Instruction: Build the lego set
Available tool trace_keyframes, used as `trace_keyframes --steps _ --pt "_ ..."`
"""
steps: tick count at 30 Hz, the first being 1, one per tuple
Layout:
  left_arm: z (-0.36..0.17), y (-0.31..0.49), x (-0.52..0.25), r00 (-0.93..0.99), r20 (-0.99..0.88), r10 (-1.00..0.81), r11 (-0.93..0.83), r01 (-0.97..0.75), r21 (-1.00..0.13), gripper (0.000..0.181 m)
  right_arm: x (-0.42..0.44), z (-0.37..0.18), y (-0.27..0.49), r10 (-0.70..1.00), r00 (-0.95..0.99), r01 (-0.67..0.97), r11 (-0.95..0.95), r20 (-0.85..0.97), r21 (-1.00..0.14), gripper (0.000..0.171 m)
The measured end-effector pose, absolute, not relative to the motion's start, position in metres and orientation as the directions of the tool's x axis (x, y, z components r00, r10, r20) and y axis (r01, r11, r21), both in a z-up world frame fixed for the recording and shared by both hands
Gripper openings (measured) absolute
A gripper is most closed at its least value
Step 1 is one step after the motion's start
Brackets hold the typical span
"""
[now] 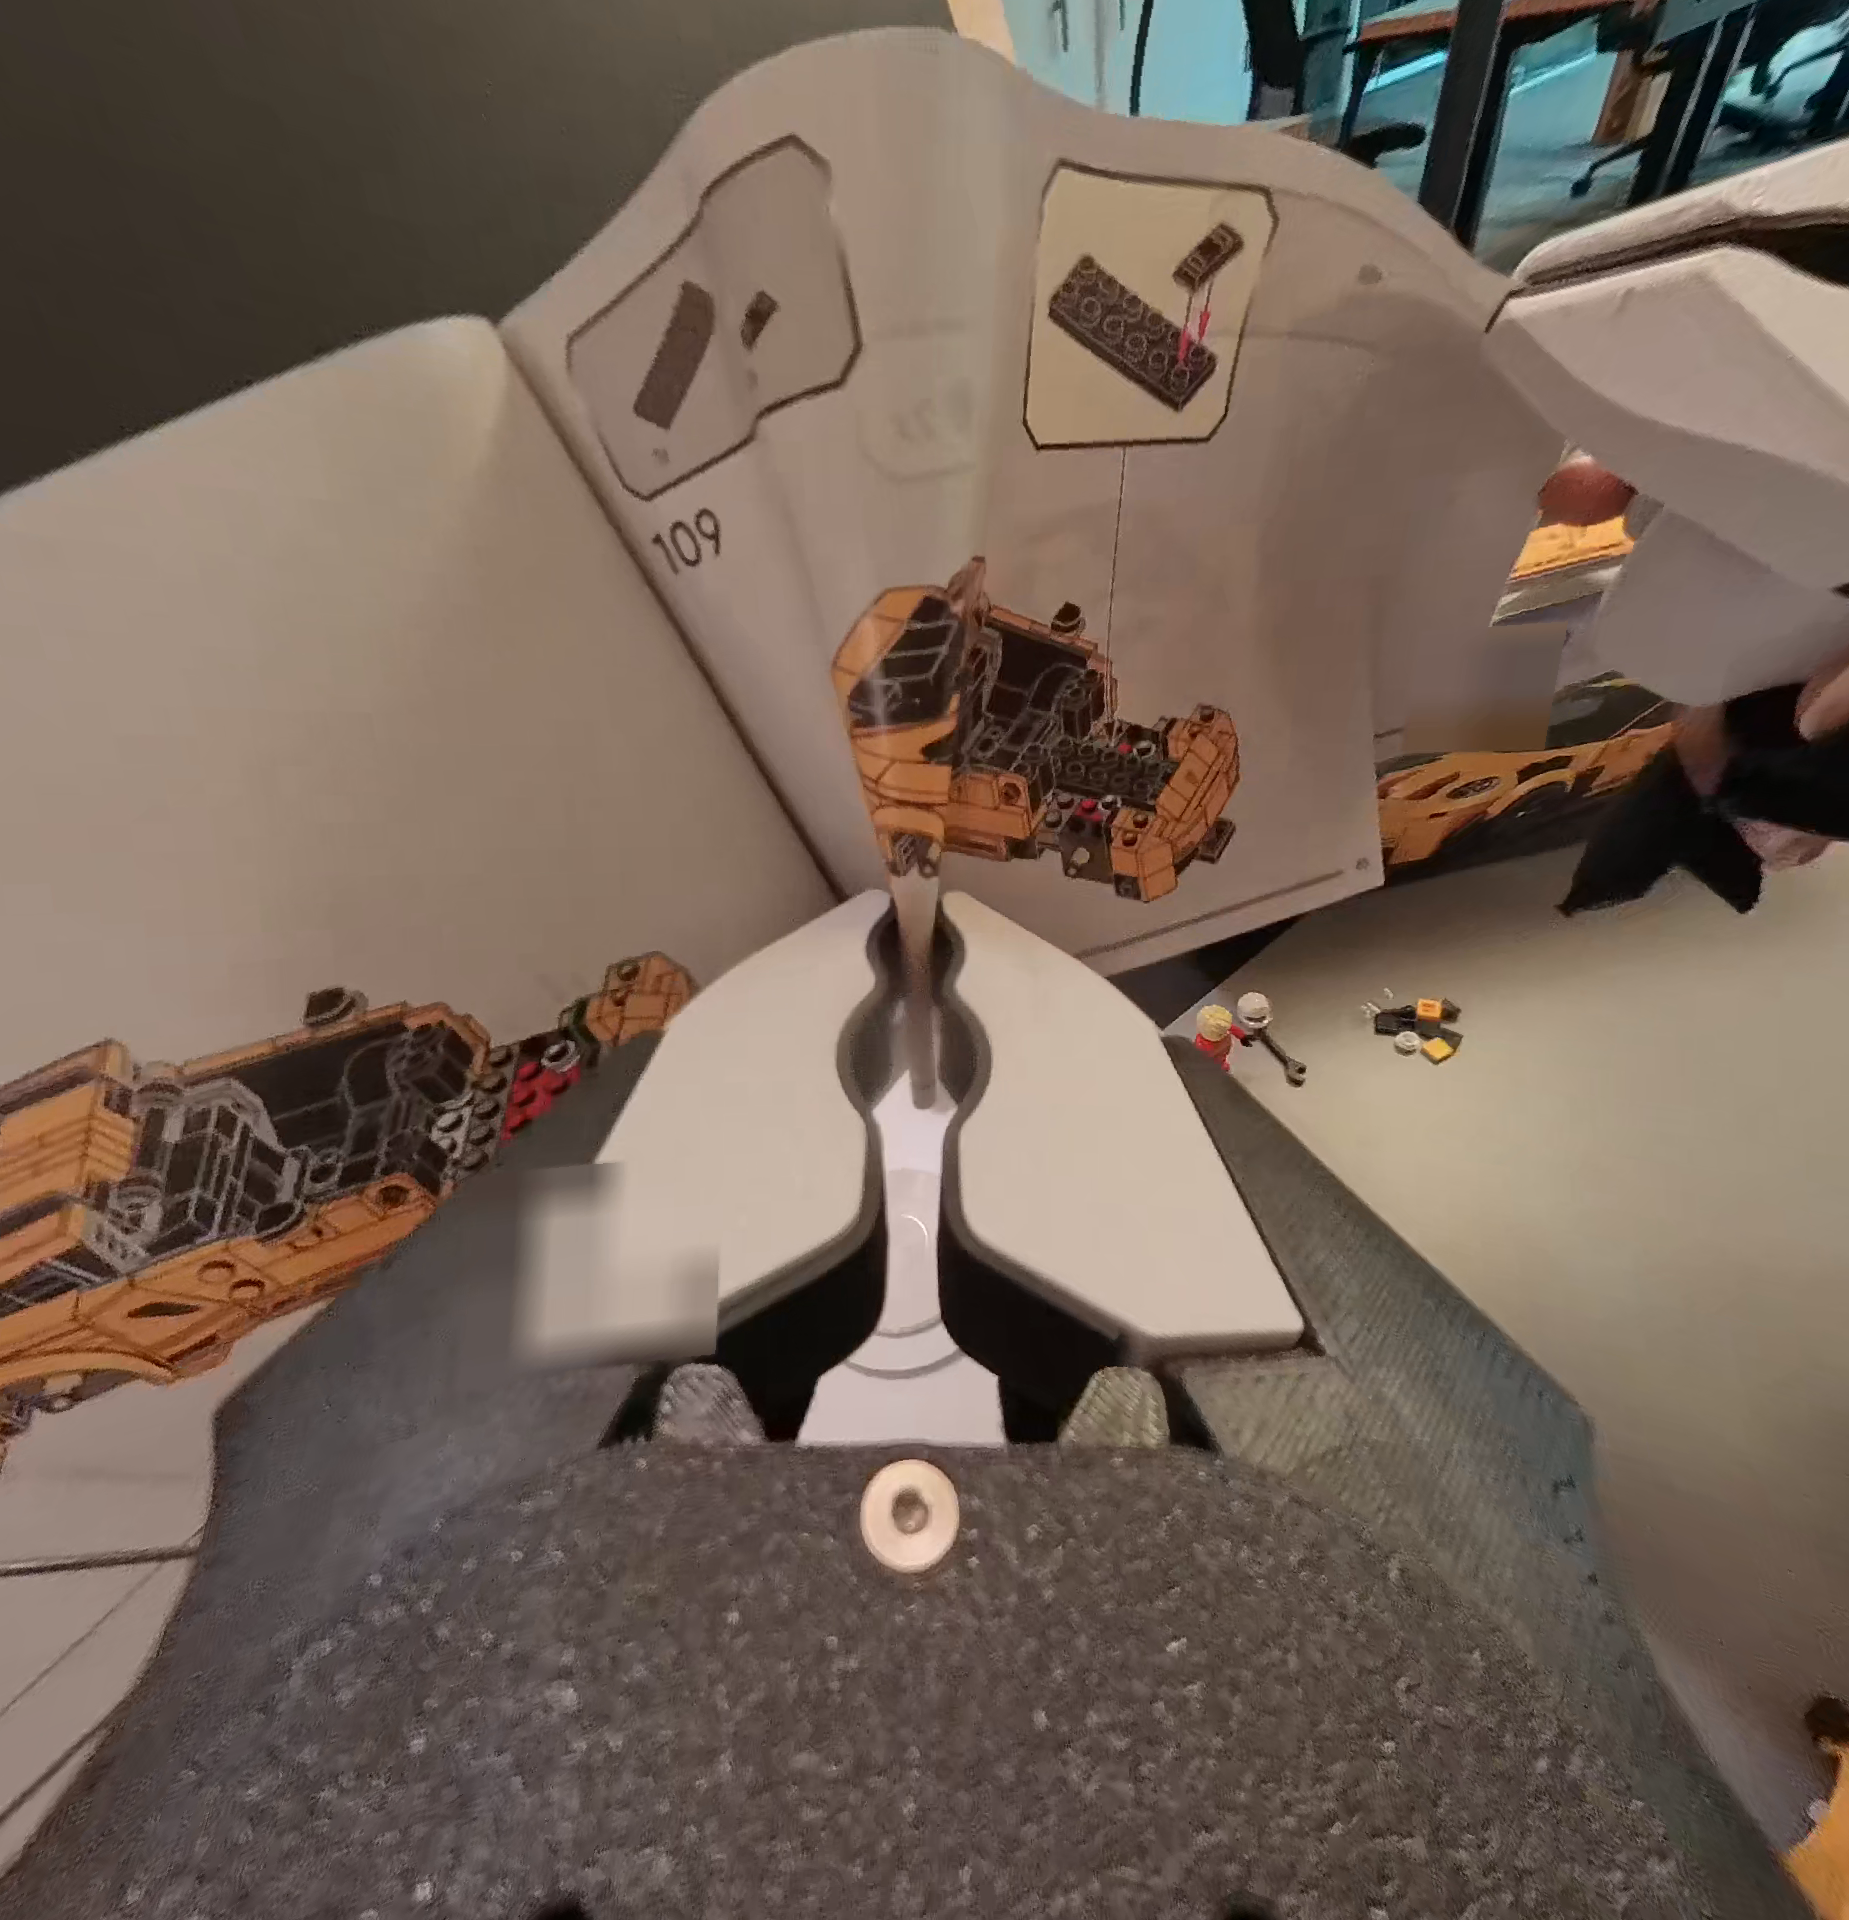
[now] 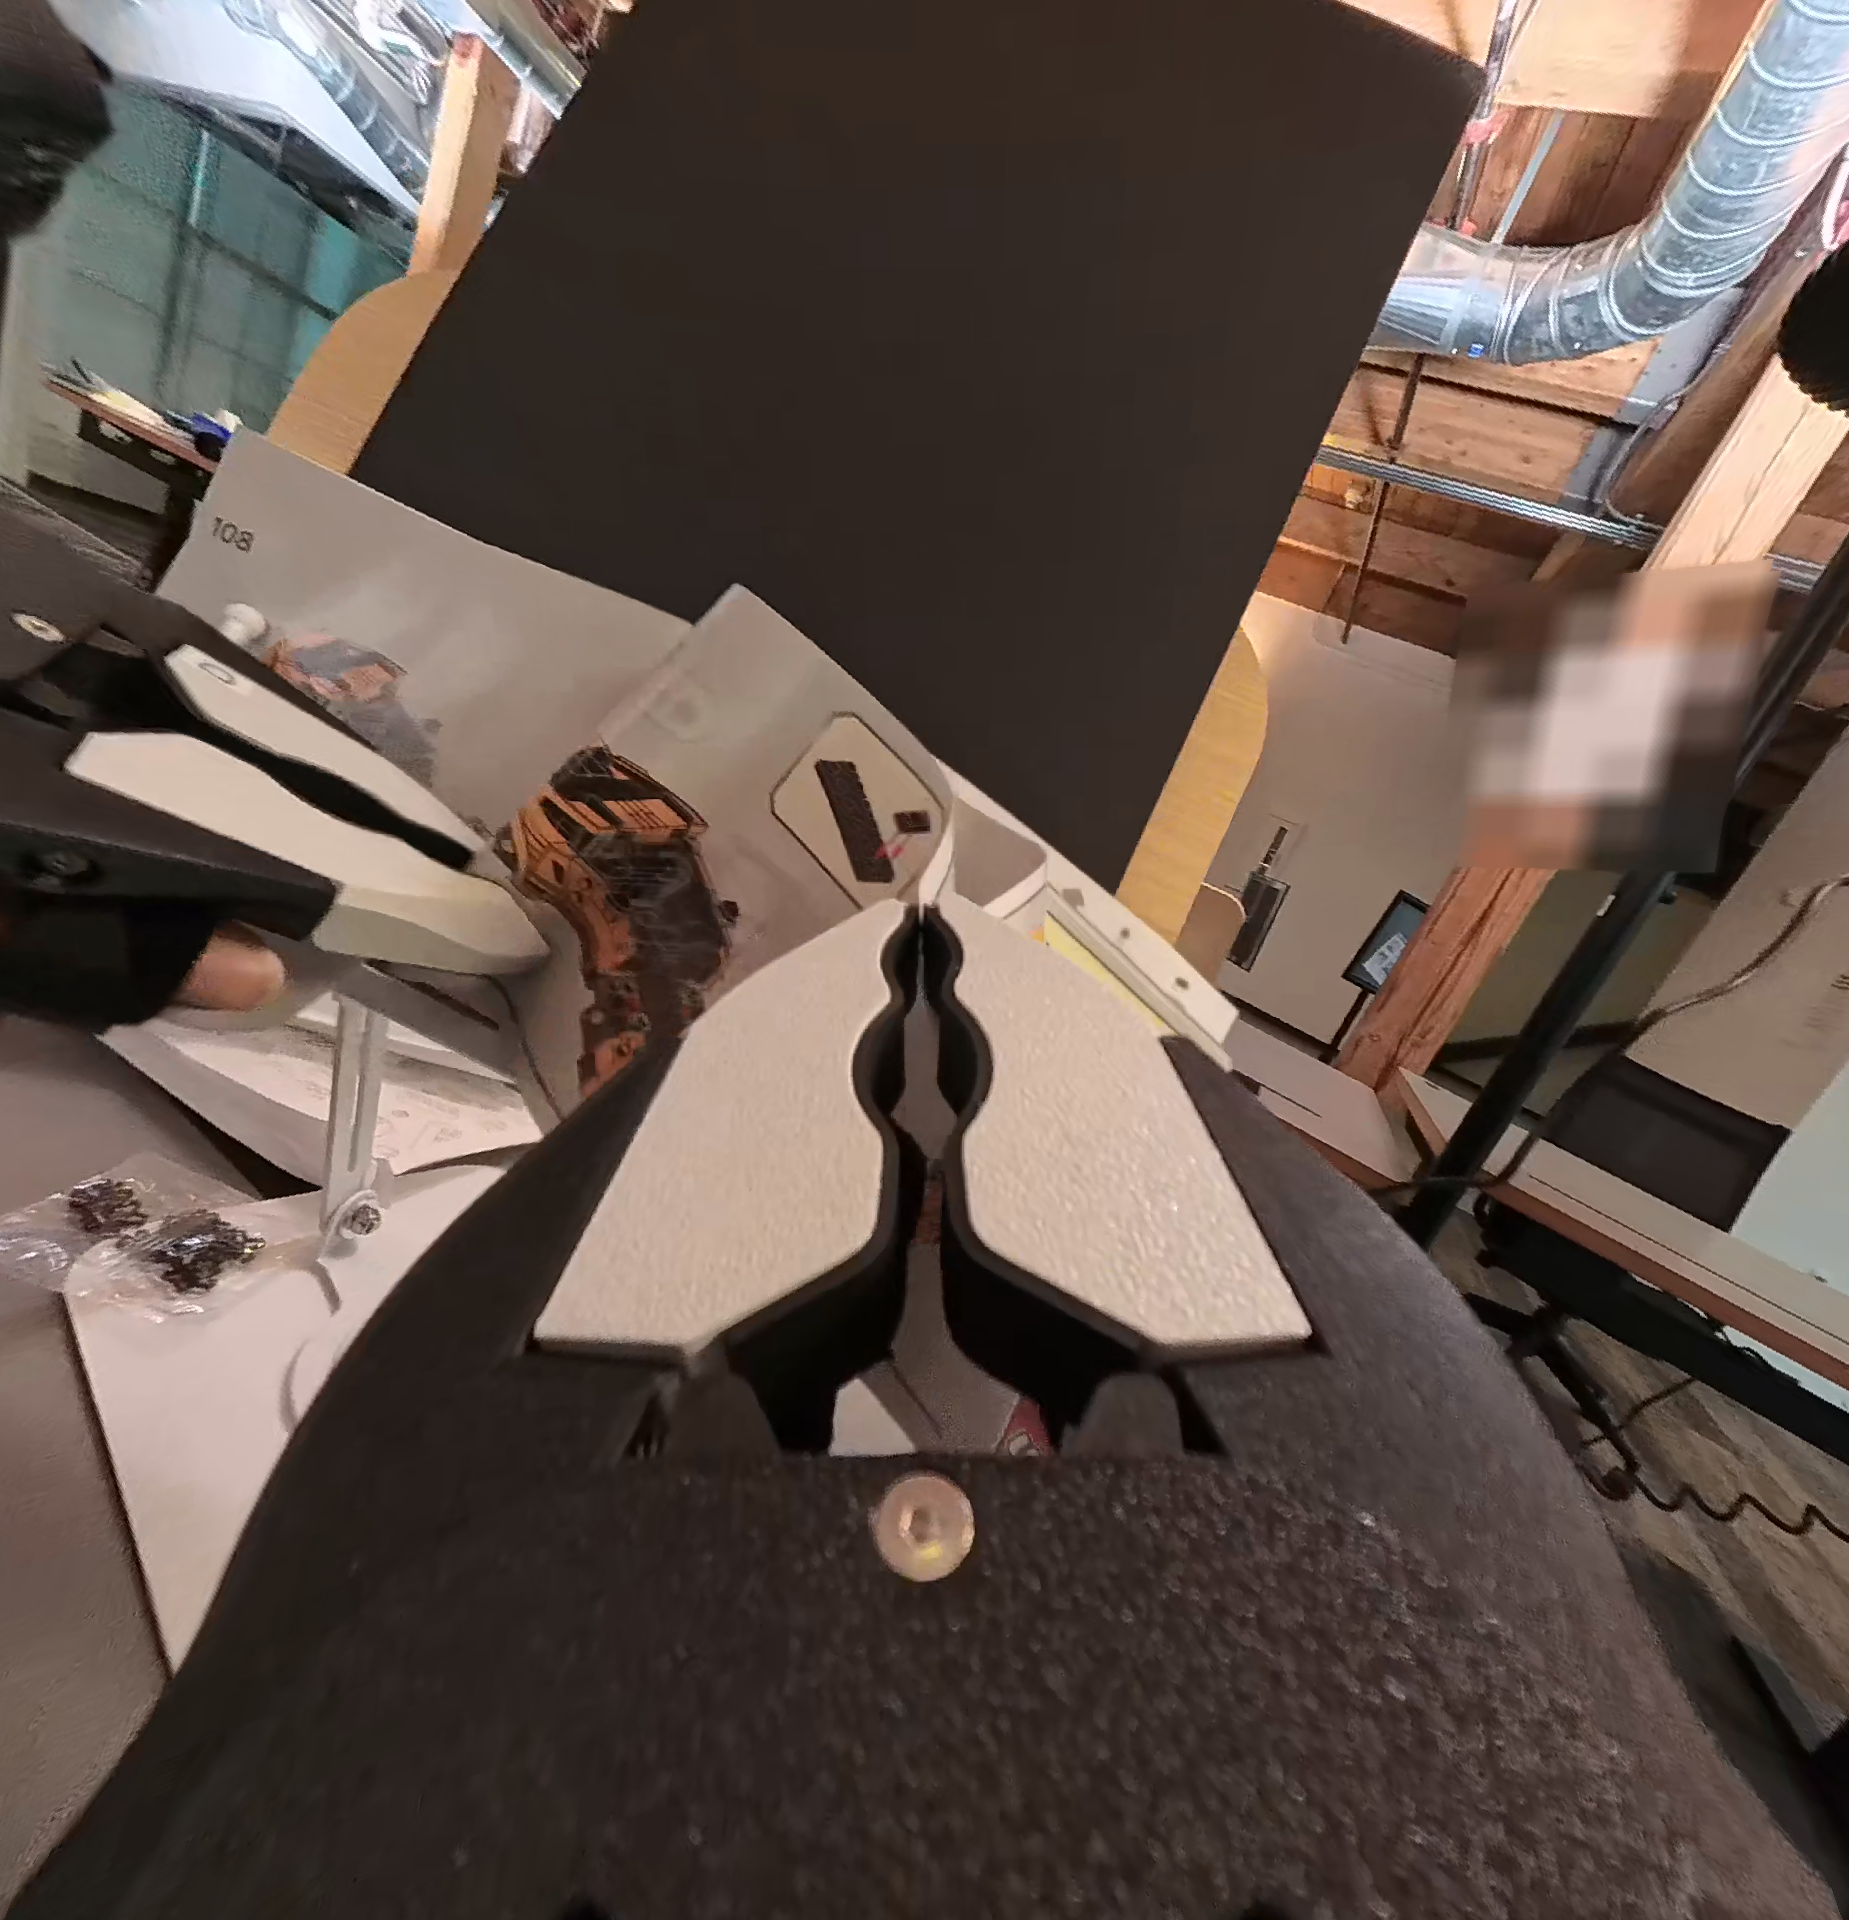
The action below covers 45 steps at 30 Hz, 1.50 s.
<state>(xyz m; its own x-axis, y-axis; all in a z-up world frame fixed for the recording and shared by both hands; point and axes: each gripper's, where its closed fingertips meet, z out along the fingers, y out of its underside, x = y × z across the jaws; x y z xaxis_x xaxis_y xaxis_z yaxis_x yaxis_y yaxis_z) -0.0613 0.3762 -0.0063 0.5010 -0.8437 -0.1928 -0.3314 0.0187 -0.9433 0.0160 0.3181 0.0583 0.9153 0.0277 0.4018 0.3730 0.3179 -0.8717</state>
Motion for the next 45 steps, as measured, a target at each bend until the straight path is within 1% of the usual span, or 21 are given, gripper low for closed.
trace_keyframes --steps 2,6,8,10,12,13,14,15,16,17,20,23,27,28,29,32,34,35,37,40,45 --pt "-0.005 0.373 -0.064 0.486 -0.157 -0.86 0.005 -0.299 -0.954 0.001 0.02 0.057 0.318 0.02 0.917 0.373 0.306 0.398 -0.876 0.009" --pt "-0.002 0.368 -0.07 0.454 -0.085 -0.887 -0.026 -0.233 -0.972 0.002 0.022 0.056 0.31 0.075 0.921 0.344 0.301 0.382 -0.889 0.045" --pt "-0.002 0.365 -0.073 0.418 -0.03 -0.908 -0.056 -0.192 -0.98 0.003 0.021 0.053 0.304 0.127 0.924 0.312 0.294 0.361 -0.903 0.056" --pt "-0.002 0.364 -0.076 0.385 0.041 -0.922 -0.105 -0.148 -0.983 0.004 0.005 0.043 0.297 0.307 0.909 0.208 0.256 0.283 -0.944 0.052" --pt "-0.002 0.364 -0.079 0.358 0.106 -0.928 -0.153 -0.105 -0.983 0.004 -0.014 0.033 0.294 0.471 0.871 0.072 0.157 0.139 -0.985 0.053" --pt "-0.002 0.364 -0.08 0.344 0.131 -0.93 -0.171 -0.087 -0.981 0.004 -0.021 0.03 0.297 0.513 0.855 0.03 0.108 0.082 -0.994 0.055" --pt "-0.002 0.364 -0.08 0.334 0.149 -0.931 -0.185 -0.077 -0.98 0.005 -0.03 0.028 0.299 0.547 0.836 0.003 0.067 0.04 -0.998 0.051" --pt "-0.002 0.363 -0.08 0.324 0.157 -0.933 -0.19 -0.074 -0.979 0.006 -0.036 0.029 0.302 0.568 0.823 -0.01 0.041 0.015 -0.999 0.039" --pt "-0.002 0.36 -0.08 0.309 0.153 -0.939 -0.185 -0.079 -0.98 0.009 -0.037 0.03 0.306 0.553 0.833 -0.004 0.031 0.014 -1.0 0.015" --pt "-0.001 0.358 -0.085 0.306 0.139 -0.942 -0.173 -0.087 -0.981 0.014 -0.034 0.035 0.31 0.52 0.854 0.005 0.041 0.026 -0.999 0.0" --pt "0.011 0.364 -0.127 0.398 0.062 -0.915 -0.109 -0.096 -0.989 0.023 -0.04 0.042 0.305 0.546 0.838 0.011 0.004 0.012 -1.0 0.0" --pt "0.016 0.389 -0.192 0.589 0.027 -0.808 -0.105 -0.099 -0.989 0.02 -0.049 0.047 0.299 0.56 0.828 0.037 0.007 0.035 -0.999 0.0" --pt "-0.007 0.399 -0.195 0.508 0.292 -0.81 -0.379 -0.073 -0.923 0.037 -0.079 0.049 0.301 0.601 0.796 0.091 -0.003 0.071 -0.996 0.0" --pt "-0.01 0.402 -0.189 0.494 0.319 -0.809 -0.405 -0.075 -0.911 0.037 -0.088 0.049 0.302 0.606 0.79 0.111 -0.004 0.086 -0.994 0.0" --pt "-0.01 0.407 -0.183 0.501 0.312 -0.807 -0.402 -0.08 -0.912 0.033 -0.095 0.049 0.304 0.603 0.791 0.135 -0.007 0.104 -0.991 0.0" --pt "-0.009 0.421 -0.174 0.548 0.255 -0.796 -0.358 -0.086 -0.93 0.004 -0.115 0.048 0.31 0.603 0.787 0.184 -0.025 0.132 -0.983 0.0" --pt "-0.01 0.42 -0.176 0.554 0.231 -0.8 -0.327 -0.08 -0.942 0.003 -0.126 0.047 0.316 0.605 0.786 0.198 -0.047 0.13 -0.979 0.0" --pt "-0.01 0.419 -0.179 0.549 0.253 -0.797 -0.329 -0.043 -0.943 0.003 -0.132 0.047 0.32 0.607 0.784 0.206 -0.058 0.129 -0.977 0.0" --pt "-0.013 0.416 -0.185 0.489 0.387 -0.782 -0.391 0.1 -0.915 0.002 -0.146 0.043 0.333 0.602 0.788 0.225 -0.079 0.134 -0.971 0.0" --pt "-0.021 0.413 -0.194 0.314 0.613 -0.725 -0.524 0.326 -0.787 0.001 -0.167 0.032 0.362 0.578 0.801 0.263 -0.111 0.153 -0.958 0.0" --pt "-0.028 0.413 -0.198 0.173 0.718 -0.675 -0.58 0.476 -0.661 0.001 -0.2 0.013 0.404 0.533 0.818 0.31 -0.093 0.216 -0.946 0.002"
